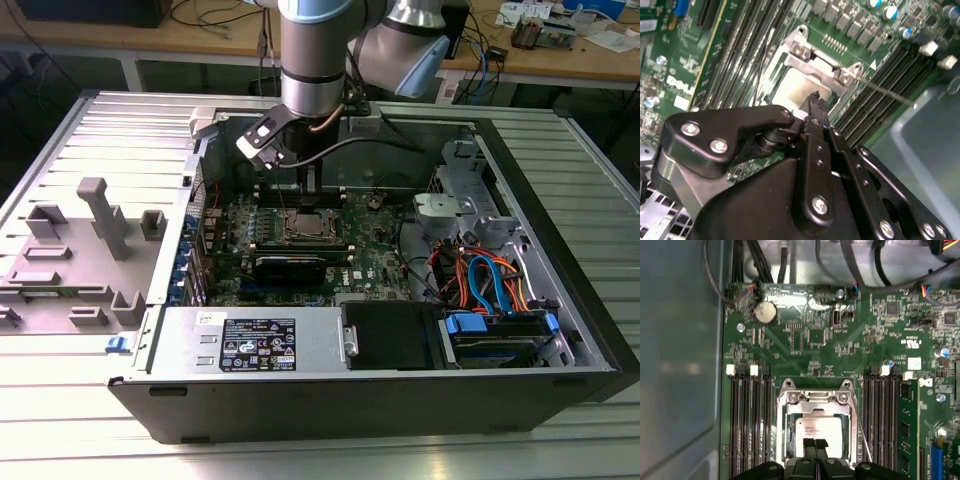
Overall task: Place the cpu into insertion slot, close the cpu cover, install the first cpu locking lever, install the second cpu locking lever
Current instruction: 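Close the cpu cover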
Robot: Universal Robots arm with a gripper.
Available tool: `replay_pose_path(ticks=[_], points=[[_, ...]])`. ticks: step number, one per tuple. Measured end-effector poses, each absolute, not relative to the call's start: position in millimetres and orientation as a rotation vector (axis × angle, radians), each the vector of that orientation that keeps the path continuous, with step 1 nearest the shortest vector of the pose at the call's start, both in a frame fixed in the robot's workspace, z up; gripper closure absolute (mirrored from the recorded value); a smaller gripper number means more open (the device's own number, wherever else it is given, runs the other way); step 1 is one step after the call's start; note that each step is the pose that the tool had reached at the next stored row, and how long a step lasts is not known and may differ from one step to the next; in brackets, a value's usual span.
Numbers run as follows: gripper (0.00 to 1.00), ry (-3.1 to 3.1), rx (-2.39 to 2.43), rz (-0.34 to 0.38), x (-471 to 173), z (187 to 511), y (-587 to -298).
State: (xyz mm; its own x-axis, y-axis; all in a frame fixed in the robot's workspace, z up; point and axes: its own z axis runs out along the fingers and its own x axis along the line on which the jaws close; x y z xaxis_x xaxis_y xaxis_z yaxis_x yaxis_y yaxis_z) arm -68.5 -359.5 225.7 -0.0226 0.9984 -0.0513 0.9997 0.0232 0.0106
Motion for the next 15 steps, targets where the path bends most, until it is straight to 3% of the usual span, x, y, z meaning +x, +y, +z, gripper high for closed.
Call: replay_pose_path(ticks=[15], points=[[0.89,2.264,2.113,-0.042,-92.7,210.6,-360.2]])
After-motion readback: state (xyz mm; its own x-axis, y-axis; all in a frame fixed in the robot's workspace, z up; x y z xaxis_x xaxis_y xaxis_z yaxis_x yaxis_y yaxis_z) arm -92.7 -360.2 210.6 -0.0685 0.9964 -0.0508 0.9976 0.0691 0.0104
